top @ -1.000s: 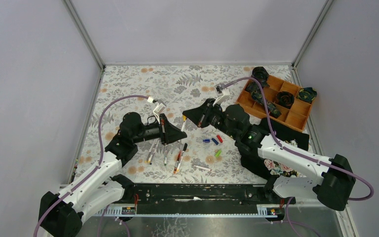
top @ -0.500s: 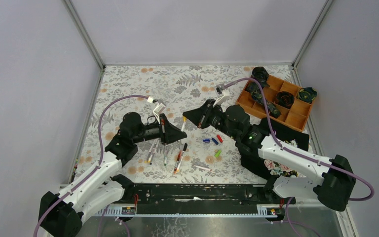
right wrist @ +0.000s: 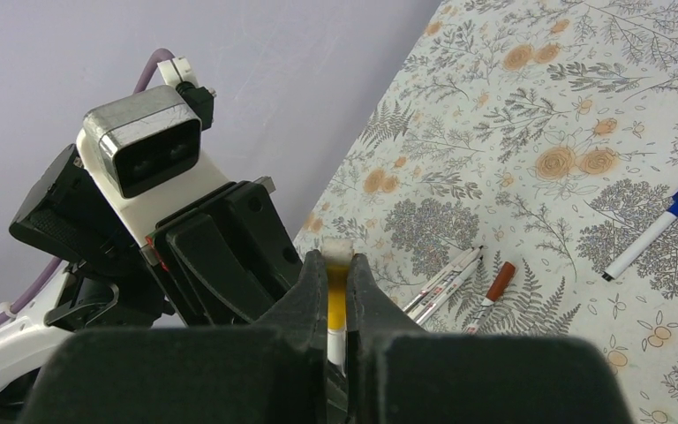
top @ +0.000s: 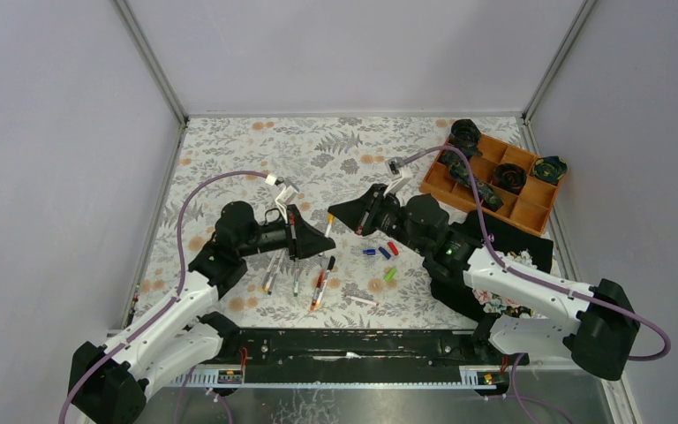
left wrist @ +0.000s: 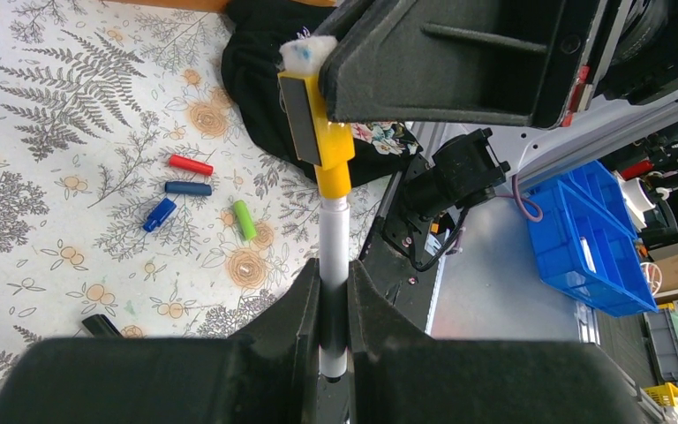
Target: Insert the pens into the pen caps
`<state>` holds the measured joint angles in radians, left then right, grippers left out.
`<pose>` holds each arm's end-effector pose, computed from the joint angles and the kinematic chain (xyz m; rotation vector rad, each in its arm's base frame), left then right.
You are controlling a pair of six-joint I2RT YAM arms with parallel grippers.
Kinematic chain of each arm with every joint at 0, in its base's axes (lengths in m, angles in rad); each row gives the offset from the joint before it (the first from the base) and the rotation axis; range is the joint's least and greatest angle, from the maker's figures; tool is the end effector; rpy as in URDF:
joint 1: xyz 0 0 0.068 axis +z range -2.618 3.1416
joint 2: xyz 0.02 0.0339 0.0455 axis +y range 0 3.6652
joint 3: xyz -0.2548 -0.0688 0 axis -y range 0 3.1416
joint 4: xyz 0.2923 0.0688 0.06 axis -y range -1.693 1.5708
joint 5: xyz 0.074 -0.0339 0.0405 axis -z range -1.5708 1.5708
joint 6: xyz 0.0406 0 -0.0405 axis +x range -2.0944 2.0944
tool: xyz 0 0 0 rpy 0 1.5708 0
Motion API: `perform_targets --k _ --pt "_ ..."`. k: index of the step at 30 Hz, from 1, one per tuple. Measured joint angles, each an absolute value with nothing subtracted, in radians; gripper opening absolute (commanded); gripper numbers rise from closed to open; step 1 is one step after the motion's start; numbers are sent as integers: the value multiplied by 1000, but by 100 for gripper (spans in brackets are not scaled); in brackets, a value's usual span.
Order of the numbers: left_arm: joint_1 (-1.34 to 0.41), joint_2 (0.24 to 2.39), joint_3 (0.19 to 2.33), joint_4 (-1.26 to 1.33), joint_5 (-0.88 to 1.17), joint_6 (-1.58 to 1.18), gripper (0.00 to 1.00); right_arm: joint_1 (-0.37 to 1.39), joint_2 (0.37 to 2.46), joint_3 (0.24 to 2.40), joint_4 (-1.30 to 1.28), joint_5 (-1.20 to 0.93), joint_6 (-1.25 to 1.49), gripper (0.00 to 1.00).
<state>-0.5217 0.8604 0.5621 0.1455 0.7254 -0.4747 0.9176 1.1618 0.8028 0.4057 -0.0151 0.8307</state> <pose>0.2068 -0.1499 0.2622 0.6246 1.7760 -1.3305 0.1988 0.2608 0.3061 -0.0872 1.6971 1.3739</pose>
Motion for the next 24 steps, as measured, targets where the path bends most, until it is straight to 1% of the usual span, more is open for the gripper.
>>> perform_targets --k 10,24 --pt "-530 849 562 142 723 -513 0 949 1126 737 485 33 839 0" --pt "-531 846 562 110 737 -525 0 977 1120 705 504 52 855 0"
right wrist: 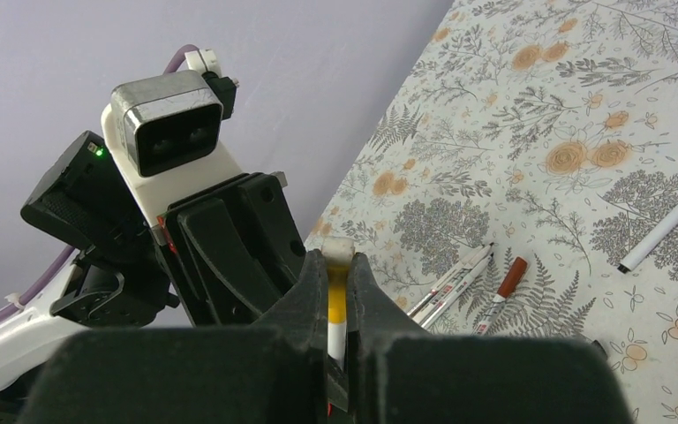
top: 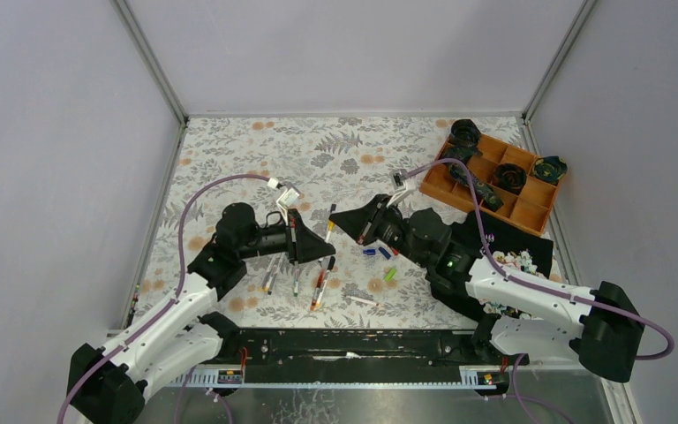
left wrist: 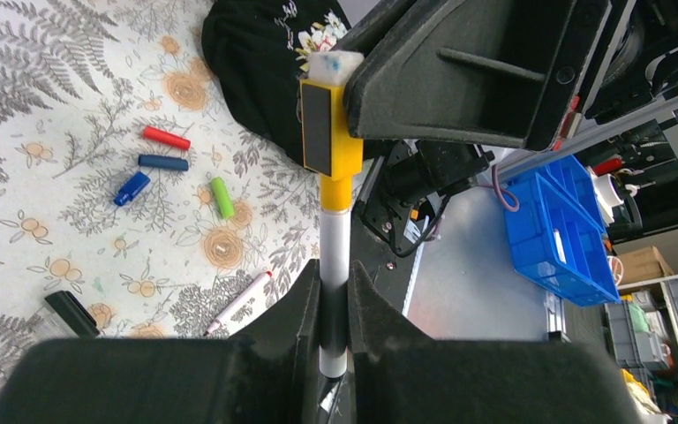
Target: Insert the pens into the pen caps
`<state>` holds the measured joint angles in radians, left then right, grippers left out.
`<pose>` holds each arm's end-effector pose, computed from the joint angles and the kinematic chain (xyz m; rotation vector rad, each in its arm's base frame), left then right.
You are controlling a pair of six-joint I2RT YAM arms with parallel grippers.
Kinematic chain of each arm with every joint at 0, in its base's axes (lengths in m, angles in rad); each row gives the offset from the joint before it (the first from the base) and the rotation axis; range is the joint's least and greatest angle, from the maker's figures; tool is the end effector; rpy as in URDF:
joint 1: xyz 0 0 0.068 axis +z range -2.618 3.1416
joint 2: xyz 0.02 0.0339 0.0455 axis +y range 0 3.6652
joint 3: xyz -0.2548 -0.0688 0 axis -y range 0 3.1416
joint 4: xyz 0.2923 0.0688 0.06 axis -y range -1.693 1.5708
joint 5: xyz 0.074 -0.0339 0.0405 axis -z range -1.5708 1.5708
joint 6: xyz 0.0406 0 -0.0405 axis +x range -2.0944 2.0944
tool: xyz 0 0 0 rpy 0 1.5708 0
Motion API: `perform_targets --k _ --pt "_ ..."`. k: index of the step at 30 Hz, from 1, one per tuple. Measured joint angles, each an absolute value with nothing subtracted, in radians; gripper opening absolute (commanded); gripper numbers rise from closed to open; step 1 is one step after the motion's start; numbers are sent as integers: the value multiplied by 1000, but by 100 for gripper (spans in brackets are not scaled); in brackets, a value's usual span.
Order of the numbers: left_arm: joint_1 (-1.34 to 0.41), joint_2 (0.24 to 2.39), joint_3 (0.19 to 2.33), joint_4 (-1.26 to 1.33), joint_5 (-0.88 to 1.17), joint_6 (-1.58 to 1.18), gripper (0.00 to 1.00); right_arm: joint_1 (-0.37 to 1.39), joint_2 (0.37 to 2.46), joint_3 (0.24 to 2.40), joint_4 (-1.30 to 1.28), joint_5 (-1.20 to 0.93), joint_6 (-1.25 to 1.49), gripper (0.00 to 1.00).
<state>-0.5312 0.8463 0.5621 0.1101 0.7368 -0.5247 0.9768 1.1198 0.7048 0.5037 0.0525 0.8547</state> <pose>0.2026 -0.1507 0.2619 0.5974 1.8233 -1.3805 0.1779 0.2596 0.2900 -0.0537 1.6584 1.4109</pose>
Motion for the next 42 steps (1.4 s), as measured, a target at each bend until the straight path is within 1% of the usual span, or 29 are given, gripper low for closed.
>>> perform_targets --k 16,21,22,23,25,26,27,29,34,39,42 --pt "-509 867 562 -80 744 -511 0 1055 1216 657 540 177 970 0" --pt "-508 890 562 -85 748 -499 0 1072 1192 664 469 235 974 0" --pt "-509 896 562 -85 751 -492 0 1078 1183 678 432 253 969 7" --pt "-510 904 562 -84 753 -485 0 1084 1177 694 390 271 959 20" --pt "-511 911 562 -81 751 -471 0 1096 1169 734 300 303 935 42" --pt "-511 913 560 -74 740 -469 0 1101 1164 756 252 313 915 52" --pt "-508 915 559 -58 700 -469 0 1110 1154 770 197 306 901 58" --pt "-492 928 558 -30 608 -471 0 1155 1110 781 67 305 844 64" --pt "-497 1016 554 -34 463 -479 0 1163 1018 782 -118 326 749 66" --pt "-500 1194 584 -74 352 -494 0 1158 1010 743 -171 291 675 56" --pt "-506 1303 620 -83 305 -501 0 1157 1079 724 -187 217 617 50"
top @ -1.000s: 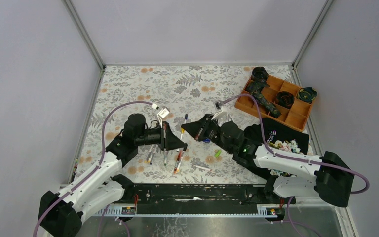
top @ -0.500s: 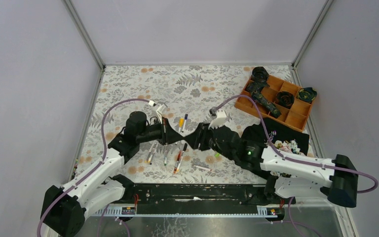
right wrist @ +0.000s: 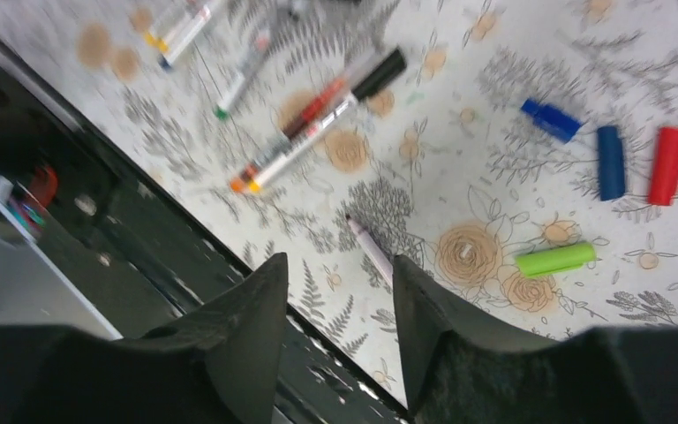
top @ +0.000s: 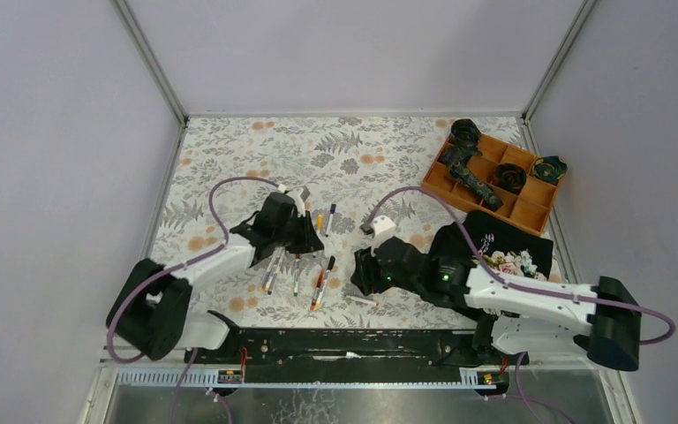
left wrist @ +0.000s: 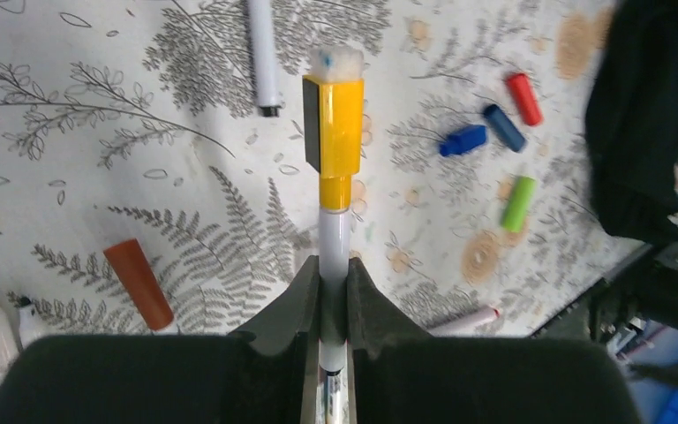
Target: Insert the pens into the pen caps
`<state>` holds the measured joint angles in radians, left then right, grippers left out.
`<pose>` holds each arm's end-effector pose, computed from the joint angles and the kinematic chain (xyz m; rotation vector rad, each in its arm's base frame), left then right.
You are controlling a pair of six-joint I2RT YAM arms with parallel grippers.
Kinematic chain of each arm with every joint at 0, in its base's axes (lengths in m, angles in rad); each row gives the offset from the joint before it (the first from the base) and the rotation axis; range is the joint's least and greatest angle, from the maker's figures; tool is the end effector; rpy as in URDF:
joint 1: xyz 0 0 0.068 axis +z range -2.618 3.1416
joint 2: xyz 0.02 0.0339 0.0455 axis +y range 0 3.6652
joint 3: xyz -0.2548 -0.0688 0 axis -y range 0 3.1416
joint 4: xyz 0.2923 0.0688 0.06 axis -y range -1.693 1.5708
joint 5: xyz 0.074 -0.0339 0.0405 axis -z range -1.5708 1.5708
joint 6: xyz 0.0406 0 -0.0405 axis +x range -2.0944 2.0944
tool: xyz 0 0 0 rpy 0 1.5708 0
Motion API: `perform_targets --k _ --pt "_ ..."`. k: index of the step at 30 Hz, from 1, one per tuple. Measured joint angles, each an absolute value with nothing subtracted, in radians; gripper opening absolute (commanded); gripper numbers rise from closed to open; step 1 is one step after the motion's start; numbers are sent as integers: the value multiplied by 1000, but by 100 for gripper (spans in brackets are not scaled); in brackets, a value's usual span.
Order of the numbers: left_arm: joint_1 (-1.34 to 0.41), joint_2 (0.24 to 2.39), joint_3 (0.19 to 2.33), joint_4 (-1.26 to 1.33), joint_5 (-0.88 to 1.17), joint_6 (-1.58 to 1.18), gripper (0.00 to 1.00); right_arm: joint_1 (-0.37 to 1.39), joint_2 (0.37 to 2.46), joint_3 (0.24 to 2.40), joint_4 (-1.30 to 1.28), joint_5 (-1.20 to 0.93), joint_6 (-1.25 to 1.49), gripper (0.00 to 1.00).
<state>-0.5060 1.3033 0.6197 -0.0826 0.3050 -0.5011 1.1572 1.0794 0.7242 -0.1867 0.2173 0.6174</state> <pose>0.2551 -0.1553 0.1430 0.1662 2.4487 -0.8325 0.1254 0.2639 0.2341 -0.4575 2.1641 0.8155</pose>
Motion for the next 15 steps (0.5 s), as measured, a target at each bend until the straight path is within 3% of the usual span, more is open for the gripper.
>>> perform_targets --k 8,15 --pt "-523 1522 765 -109 210 -501 5 1158 1314 729 -202 97 456 48" --pt "-524 1601 805 -139 161 -501 19 1178 1464 777 -201 67 341 48"
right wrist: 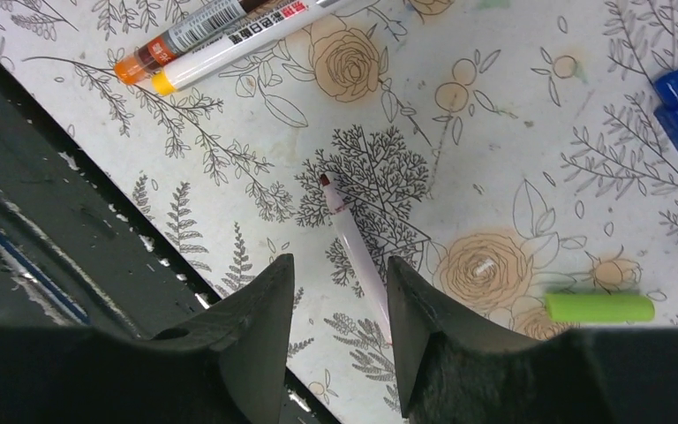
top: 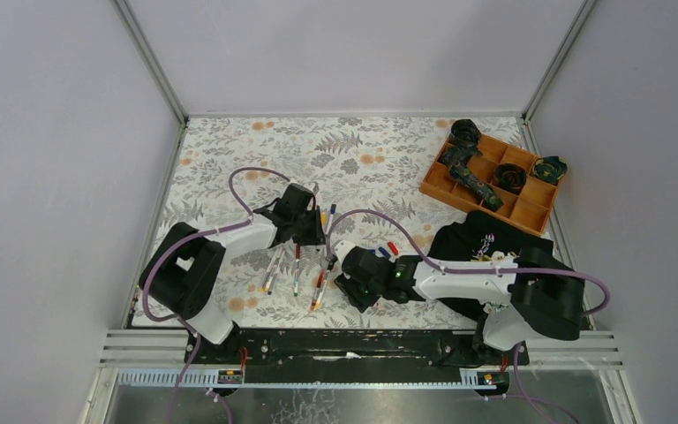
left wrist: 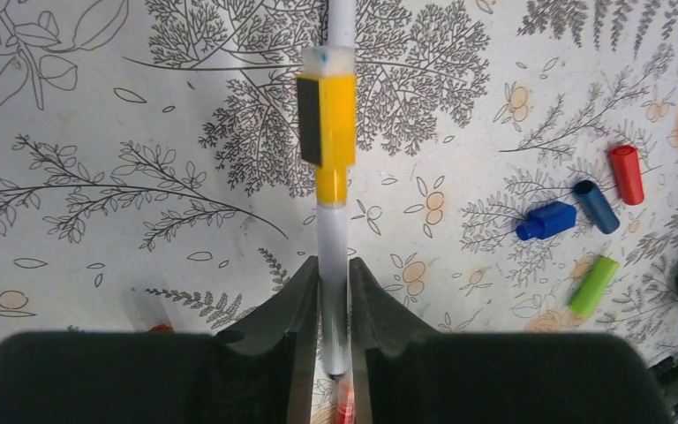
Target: Insert the pens into the pen caps
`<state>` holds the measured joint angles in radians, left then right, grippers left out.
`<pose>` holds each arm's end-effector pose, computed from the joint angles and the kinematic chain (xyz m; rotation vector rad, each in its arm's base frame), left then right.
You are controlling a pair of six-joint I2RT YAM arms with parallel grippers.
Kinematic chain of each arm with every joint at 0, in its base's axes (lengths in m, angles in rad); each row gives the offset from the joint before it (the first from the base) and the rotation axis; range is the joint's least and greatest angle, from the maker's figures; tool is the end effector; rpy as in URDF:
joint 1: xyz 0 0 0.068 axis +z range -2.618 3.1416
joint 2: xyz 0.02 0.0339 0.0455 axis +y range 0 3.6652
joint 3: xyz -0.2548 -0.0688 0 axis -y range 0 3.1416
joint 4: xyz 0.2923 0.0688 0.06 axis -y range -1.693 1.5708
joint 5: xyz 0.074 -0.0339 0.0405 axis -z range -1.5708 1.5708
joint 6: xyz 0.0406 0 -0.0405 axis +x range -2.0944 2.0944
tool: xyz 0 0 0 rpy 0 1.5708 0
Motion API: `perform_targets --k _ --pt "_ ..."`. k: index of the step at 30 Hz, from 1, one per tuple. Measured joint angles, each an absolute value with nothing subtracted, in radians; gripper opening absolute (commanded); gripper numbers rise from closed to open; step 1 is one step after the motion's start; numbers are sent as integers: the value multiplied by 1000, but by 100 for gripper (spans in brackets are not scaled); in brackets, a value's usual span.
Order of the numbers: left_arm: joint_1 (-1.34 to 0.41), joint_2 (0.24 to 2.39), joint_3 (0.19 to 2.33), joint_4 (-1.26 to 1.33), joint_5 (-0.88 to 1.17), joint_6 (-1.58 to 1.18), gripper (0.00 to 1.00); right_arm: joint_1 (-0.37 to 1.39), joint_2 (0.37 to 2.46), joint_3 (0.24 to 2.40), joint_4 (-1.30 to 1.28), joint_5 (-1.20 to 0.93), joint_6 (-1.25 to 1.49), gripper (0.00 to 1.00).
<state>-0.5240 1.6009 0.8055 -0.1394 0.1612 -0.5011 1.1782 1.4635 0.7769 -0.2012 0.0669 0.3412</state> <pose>0.2936 -0.1772 0.1097 0.0989 2.5982 -0.6025 0.1284 0.3030 0.1391 -1.0067 2.3378 0.5613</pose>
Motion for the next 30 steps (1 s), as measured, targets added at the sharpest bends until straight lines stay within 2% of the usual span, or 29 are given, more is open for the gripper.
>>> perform_targets --k 8,13,17,25,30 --pt "-524 1603 800 -145 156 -498 41 1191 1552 813 -196 71 287 38" --pt "-524 1550 764 -152 140 -497 48 1192 1595 822 -184 91 276 22" --pt "-524 1424 728 -158 114 -500 51 1193 1606 828 -171 119 282 0" --pt "-534 1047 619 -154 97 -516 51 1174 1596 830 -188 217 395 0" --pt "-584 916 559 -132 188 -560 51 1039 1454 805 -136 196 546 0"
